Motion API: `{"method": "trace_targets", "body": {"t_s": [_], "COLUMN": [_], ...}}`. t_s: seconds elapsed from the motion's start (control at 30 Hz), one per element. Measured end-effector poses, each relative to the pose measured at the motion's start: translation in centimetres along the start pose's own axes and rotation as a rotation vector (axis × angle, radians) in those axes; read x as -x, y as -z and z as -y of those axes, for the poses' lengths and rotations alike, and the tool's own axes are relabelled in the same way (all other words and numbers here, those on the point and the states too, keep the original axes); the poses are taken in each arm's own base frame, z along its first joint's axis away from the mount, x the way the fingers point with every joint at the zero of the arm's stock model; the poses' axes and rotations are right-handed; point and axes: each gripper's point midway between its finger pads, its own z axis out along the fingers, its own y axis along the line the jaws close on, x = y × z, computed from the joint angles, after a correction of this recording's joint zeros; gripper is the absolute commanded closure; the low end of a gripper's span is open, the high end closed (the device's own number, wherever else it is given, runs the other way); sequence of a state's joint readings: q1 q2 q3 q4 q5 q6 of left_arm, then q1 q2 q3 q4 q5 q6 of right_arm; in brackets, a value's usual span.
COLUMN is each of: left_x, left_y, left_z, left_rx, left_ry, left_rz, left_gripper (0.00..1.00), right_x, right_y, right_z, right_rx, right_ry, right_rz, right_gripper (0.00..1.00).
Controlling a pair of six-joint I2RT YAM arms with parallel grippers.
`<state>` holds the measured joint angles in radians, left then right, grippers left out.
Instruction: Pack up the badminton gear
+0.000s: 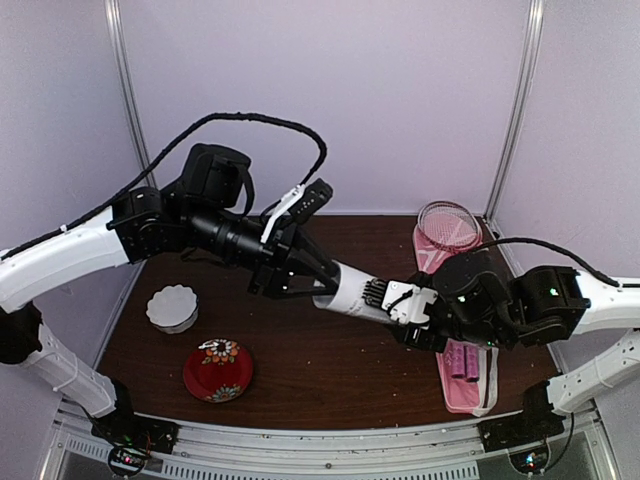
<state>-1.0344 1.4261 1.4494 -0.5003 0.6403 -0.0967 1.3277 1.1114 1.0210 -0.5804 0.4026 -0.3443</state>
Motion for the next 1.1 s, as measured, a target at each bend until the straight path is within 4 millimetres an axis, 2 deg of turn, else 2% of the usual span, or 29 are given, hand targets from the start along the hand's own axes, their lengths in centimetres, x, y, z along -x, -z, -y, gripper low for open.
{"method": "trace_targets", "body": {"t_s": [0.07, 0.23, 0.37, 0.57, 0.67, 0.73, 0.83, 0.9, 0.97, 1.1], "left_x": [-0.2, -0.5, -0.2, 2.2, 3.5, 4.4, 5.2, 4.9, 4.0, -0.4], "left_y": [-0.1, 0.1, 1.3, 5.1, 8.0, 10.2, 12.3, 12.4, 11.7, 7.9], "left_z": [0.2, 0.5, 0.2, -1.7, -3.4, -4.2, -4.2, -4.4, -5.0, -6.7], "left_rx": [-0.008, -0.005, 0.038, 0.171, 0.294, 0.388, 0.468, 0.486, 0.492, 0.486], "left_ry": [-0.010, -0.042, -0.060, -0.081, -0.083, -0.094, -0.115, -0.117, -0.106, -0.057], "left_rz": [-0.011, -0.040, -0.035, 0.042, 0.098, 0.144, 0.194, 0.204, 0.199, 0.132], "left_gripper": [0.58, 0.50, 0.45, 0.33, 0.25, 0.23, 0.19, 0.16, 0.14, 0.12], "right_x": [-0.2, -0.2, 0.8, 3.0, 4.2, 4.7, 5.1, 5.5, 6.0, 7.9], "right_y": [0.0, -0.1, -0.2, -0.6, -0.4, -0.2, 0.3, 0.9, 1.6, 2.9], "right_z": [0.0, 0.1, 0.5, 1.3, 1.7, 2.5, 4.4, 5.6, 7.1, 9.7], "right_rx": [0.002, 0.000, -0.003, -0.002, 0.016, 0.018, 0.005, -0.002, -0.013, -0.013], "right_ry": [0.004, -0.001, -0.039, -0.160, -0.226, -0.285, -0.390, -0.464, -0.544, -0.707], "right_rz": [-0.006, -0.005, 0.034, 0.146, 0.212, 0.244, 0.295, 0.341, 0.392, 0.529], "right_gripper": [0.41, 0.41, 0.41, 0.42, 0.41, 0.41, 0.39, 0.38, 0.37, 0.33]}}
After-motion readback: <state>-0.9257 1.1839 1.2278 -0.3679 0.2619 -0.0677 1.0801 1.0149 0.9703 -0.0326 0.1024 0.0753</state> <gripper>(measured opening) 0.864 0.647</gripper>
